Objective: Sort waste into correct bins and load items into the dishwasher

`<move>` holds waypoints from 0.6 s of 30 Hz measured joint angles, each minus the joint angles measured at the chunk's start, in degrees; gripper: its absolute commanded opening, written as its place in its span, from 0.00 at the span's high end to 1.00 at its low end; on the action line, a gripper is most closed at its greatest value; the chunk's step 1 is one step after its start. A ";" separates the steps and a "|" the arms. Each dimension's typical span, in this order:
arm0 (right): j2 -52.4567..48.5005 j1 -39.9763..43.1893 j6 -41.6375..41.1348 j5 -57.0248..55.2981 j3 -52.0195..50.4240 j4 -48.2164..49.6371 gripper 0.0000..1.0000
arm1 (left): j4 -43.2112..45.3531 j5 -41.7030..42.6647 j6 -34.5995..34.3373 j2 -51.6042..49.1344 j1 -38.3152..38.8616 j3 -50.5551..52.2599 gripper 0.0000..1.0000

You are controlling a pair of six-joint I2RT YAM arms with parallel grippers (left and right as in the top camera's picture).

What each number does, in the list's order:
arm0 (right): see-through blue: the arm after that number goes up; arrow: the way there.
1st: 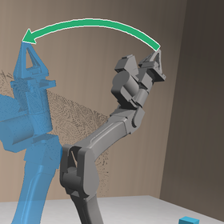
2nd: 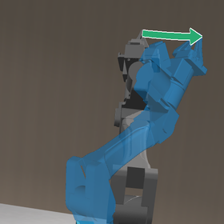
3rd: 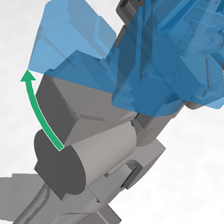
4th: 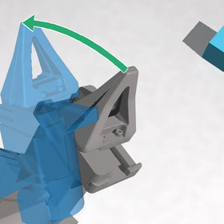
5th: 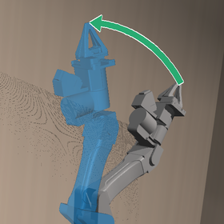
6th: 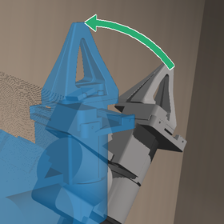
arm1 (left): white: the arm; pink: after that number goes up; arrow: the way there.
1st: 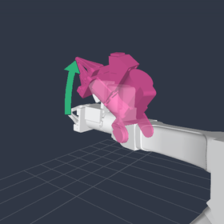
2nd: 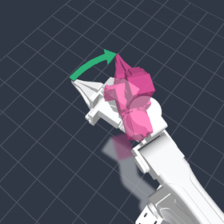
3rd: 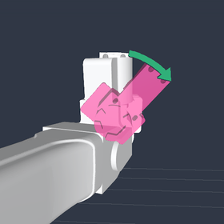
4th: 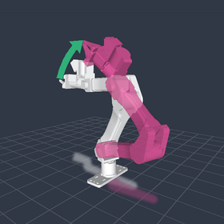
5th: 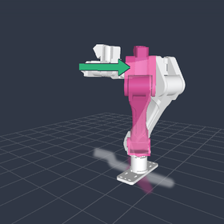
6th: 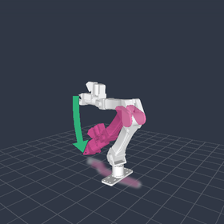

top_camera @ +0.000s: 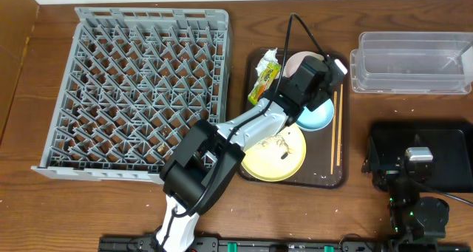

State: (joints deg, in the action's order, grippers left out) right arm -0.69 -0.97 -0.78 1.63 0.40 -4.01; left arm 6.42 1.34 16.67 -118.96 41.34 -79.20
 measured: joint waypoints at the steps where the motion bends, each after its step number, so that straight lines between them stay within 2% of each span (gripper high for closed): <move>1: 0.00 0.00 0.02 0.00 0.00 0.00 0.01 | 0.04 0.13 -0.59 0.00 0.02 0.00 0.44; 8: 0.00 0.00 0.00 0.00 0.00 0.00 0.01 | -0.04 2.99 -6.03 3.13 0.00 0.00 0.44; 18: 0.00 0.00 0.00 0.00 0.00 0.00 0.01 | -2.12 4.81 -4.17 5.25 0.00 -0.02 0.44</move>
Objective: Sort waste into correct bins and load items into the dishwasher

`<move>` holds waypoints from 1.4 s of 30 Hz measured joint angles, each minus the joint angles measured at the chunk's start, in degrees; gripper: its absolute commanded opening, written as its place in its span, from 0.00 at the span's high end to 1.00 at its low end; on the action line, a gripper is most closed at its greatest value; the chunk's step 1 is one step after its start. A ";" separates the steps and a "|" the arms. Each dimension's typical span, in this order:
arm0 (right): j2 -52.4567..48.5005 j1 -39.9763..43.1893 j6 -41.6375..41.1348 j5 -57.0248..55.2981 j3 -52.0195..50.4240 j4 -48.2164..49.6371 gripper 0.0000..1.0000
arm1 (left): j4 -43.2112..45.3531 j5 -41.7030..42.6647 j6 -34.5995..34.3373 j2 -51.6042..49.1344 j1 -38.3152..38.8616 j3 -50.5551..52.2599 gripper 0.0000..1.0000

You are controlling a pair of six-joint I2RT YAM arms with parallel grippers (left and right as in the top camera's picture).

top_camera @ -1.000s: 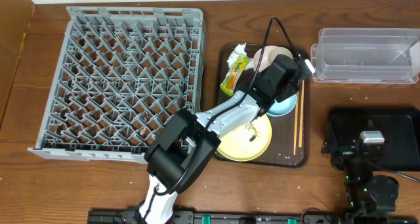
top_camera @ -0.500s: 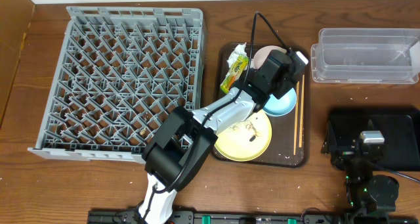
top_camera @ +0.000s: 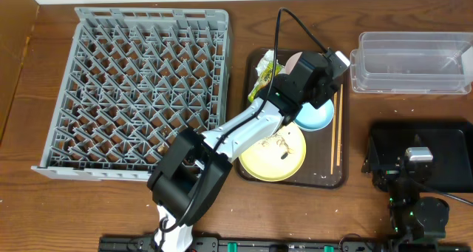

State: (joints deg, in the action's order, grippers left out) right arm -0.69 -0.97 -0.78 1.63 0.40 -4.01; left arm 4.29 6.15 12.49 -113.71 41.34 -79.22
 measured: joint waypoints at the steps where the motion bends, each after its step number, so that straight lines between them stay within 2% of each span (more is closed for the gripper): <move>1: 0.00 0.00 0.02 0.00 0.00 0.00 0.01 | 0.00 0.00 0.15 -0.17 0.00 0.00 0.44; 11: 0.00 0.00 0.00 0.00 0.00 0.00 0.01 | 0.07 0.15 1.18 -4.07 0.00 0.00 0.44; 15: 0.00 0.00 0.00 0.00 0.00 0.00 0.01 | 0.07 0.17 1.31 -4.85 0.00 0.00 0.48; 17: 0.00 0.00 0.02 0.00 0.00 0.00 0.01 | 0.07 0.15 1.31 -4.96 0.00 0.00 0.51; 22: 0.00 0.00 0.02 0.00 0.00 0.00 0.01 | 0.33 0.17 1.49 -4.96 0.00 0.00 0.70; 27: 0.00 0.00 0.00 0.00 0.00 0.00 0.01 | 1.09 0.28 1.49 -4.96 0.00 0.00 0.81; 30: 0.00 0.00 0.00 0.00 0.00 0.00 0.01 | 1.18 0.44 1.55 -4.96 0.00 0.00 0.92; 42: 0.00 0.00 0.00 0.00 0.00 0.00 0.01 | 1.27 0.57 -1.27 -4.96 0.00 0.00 0.92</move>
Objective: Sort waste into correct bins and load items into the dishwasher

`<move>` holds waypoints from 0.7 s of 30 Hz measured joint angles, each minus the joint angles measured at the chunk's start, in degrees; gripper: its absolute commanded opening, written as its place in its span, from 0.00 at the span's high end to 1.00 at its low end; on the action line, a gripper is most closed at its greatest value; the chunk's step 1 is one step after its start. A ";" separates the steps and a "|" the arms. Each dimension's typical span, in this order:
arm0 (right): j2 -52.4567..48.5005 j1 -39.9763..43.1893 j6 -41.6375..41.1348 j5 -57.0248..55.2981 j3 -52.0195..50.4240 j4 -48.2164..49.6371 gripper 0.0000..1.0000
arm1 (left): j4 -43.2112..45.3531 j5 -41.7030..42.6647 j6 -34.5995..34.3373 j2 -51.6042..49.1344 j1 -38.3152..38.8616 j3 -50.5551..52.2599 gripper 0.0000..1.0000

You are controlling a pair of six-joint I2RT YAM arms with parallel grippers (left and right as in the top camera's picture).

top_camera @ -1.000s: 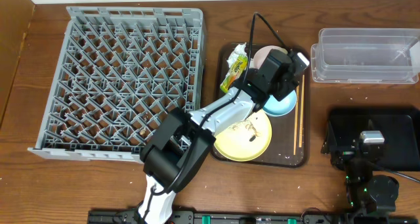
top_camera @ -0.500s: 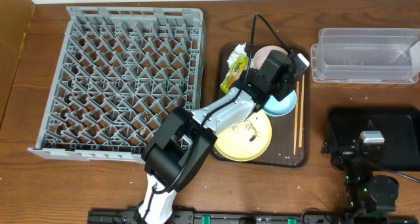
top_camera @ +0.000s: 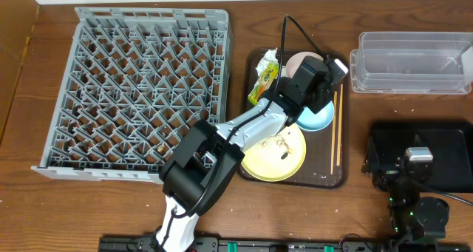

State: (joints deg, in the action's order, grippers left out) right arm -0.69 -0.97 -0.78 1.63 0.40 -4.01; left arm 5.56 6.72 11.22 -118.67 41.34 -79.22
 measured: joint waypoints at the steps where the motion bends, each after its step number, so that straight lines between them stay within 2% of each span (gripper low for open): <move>1: 0.00 0.00 0.02 0.00 0.00 0.00 0.01 | 0.07 0.02 -0.74 0.00 0.00 0.00 0.92; 17: 0.00 0.00 0.02 0.00 0.00 0.00 0.01 | 2.43 0.42 -7.67 3.17 -0.83 0.00 0.91; 19: 0.00 0.00 0.02 0.00 0.00 0.00 0.01 | 2.40 0.42 -8.26 3.17 -1.29 0.00 0.83; 20: 0.00 0.00 0.02 0.00 0.00 0.00 0.01 | 2.43 0.42 -8.48 3.17 -1.51 0.00 0.65; 21: 0.00 0.00 0.02 0.00 0.00 0.00 0.01 | 2.43 0.39 -8.66 3.17 -1.68 0.00 0.53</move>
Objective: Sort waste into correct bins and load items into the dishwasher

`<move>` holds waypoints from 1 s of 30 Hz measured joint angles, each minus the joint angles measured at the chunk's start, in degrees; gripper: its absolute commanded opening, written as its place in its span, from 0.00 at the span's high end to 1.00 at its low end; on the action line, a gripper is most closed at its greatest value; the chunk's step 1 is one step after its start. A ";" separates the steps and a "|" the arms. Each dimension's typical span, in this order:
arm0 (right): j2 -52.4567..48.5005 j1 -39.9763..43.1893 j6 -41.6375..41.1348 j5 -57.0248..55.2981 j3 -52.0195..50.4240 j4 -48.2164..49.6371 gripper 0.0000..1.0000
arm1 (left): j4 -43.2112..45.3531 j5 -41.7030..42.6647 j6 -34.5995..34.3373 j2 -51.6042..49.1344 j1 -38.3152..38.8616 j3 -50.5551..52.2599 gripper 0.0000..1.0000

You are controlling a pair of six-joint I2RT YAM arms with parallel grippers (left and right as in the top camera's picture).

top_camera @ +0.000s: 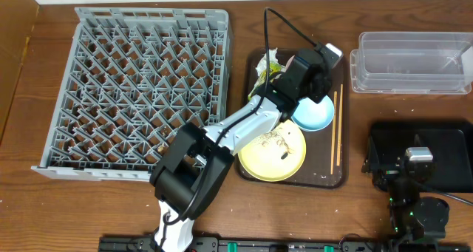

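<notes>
My left gripper point(304, 73) hangs over the far end of the brown tray point(325, 182). Its fingers are hidden under the wrist, and so is whatever lies beneath them. Beside it on the tray lie a yellow-green snack wrapper point(263, 69), a blue bowl point(314, 117), a yellow plate point(277, 159) with food scraps, and a pair of chopsticks point(338, 130). The grey dish rack point(133, 89) stands empty to the left. My right gripper point(417, 157) rests over the black bin point(454, 156); its jaws cannot be made out.
A clear plastic bin point(414, 60) stands at the far right, above the black bin. The left arm stretches diagonally from the front edge across the rack's near right corner to the tray. Crumbs dot the wooden table.
The left wrist has shifted a little left and toward the far edge of the tray. It now covers the pink bowl that showed beside it and part of the wrapper.
The left wrist was over the tray's far right, between a pink bowl and the blue bowl. Then it sat slightly farther back, then at its first spot again, and now left over the pink bowl. Nothing on the tray has changed place. The right arm stayed still.
</notes>
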State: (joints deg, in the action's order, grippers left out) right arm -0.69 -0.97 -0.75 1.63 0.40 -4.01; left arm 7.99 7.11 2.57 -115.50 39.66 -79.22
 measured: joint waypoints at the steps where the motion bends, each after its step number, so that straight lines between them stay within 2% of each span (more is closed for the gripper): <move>1: 0.00 0.00 0.00 0.00 0.00 0.00 0.01 | -0.02 0.04 -0.11 0.04 -0.17 0.00 0.52; 3: 0.00 0.00 0.00 0.00 0.00 0.00 0.01 | -0.15 0.02 -0.48 0.37 -0.42 0.00 0.46; 5: 0.00 0.00 0.00 0.00 0.00 0.00 0.01 | -1.14 0.04 -0.50 1.92 -0.63 0.09 0.25; 7: 0.00 0.00 0.00 0.00 0.00 0.02 0.01 | -3.28 0.00 -0.72 4.98 -1.05 0.15 0.15; 10: 0.00 0.00 0.00 -0.02 0.00 0.09 0.01 | -8.76 -0.37 -2.03 12.59 -3.02 0.11 0.13; 14: 0.00 0.00 0.00 -0.02 0.00 0.04 0.01 | -21.44 -1.53 -6.34 24.06 -10.08 -0.20 0.10; 21: 0.00 0.00 0.00 0.00 0.00 0.00 0.01 | -46.86 -3.43 -17.07 38.91 -33.70 -0.42 0.08; 27: 0.00 0.00 -0.42 0.48 0.00 0.68 0.01 | -58.10 -3.76 -20.31 48.48 -50.12 -0.35 0.07; 30: 0.02 0.00 -5.97 6.54 0.00 3.37 0.01 | -61.94 -3.93 -20.81 51.41 -55.78 -0.35 0.07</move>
State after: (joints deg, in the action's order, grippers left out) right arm -0.67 -0.97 -6.72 8.16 0.40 -0.64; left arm -53.95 3.18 -18.24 -64.10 -16.12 -79.57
